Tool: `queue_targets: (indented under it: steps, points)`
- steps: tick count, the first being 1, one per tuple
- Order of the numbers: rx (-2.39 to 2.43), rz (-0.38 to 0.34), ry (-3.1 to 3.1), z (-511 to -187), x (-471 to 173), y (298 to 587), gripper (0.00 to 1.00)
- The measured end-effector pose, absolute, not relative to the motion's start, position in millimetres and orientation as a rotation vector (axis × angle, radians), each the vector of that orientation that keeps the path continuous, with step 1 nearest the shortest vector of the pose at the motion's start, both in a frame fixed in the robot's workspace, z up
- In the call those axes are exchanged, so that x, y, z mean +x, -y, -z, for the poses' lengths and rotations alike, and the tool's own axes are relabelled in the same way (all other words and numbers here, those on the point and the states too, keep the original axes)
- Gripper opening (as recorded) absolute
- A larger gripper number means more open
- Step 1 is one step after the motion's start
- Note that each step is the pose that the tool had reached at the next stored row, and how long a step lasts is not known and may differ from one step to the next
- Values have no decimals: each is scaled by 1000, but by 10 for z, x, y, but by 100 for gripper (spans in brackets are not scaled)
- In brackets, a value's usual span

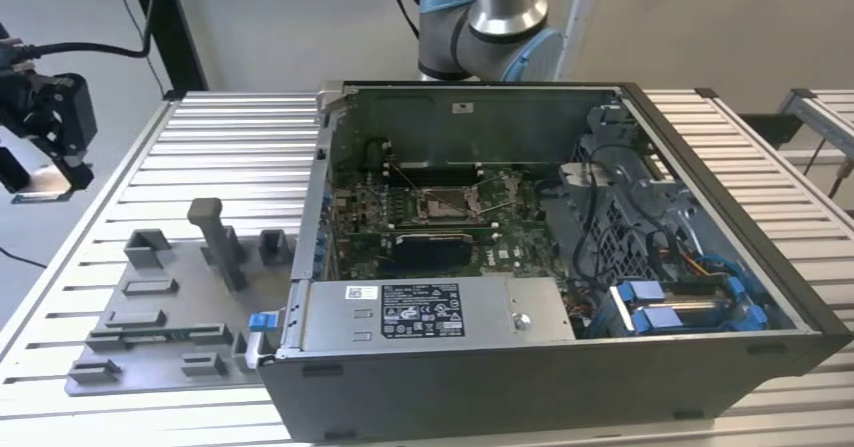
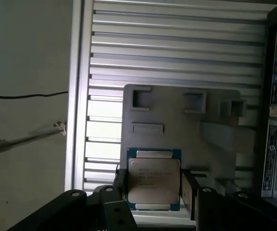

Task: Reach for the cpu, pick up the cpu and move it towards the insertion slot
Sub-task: 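Pick up the cpu and move it towards the insertion slot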

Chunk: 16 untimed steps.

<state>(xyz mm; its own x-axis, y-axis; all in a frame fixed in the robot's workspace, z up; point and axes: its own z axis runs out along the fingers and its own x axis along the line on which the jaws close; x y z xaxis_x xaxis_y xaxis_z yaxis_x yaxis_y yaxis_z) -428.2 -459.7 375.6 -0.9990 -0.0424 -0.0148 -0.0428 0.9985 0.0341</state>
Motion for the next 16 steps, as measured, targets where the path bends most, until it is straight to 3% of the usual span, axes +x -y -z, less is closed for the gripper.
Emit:
queue_targets:
  steps: [16]
  points:
    - [-67,-54,-3126,-3782,-4181,4598,0]
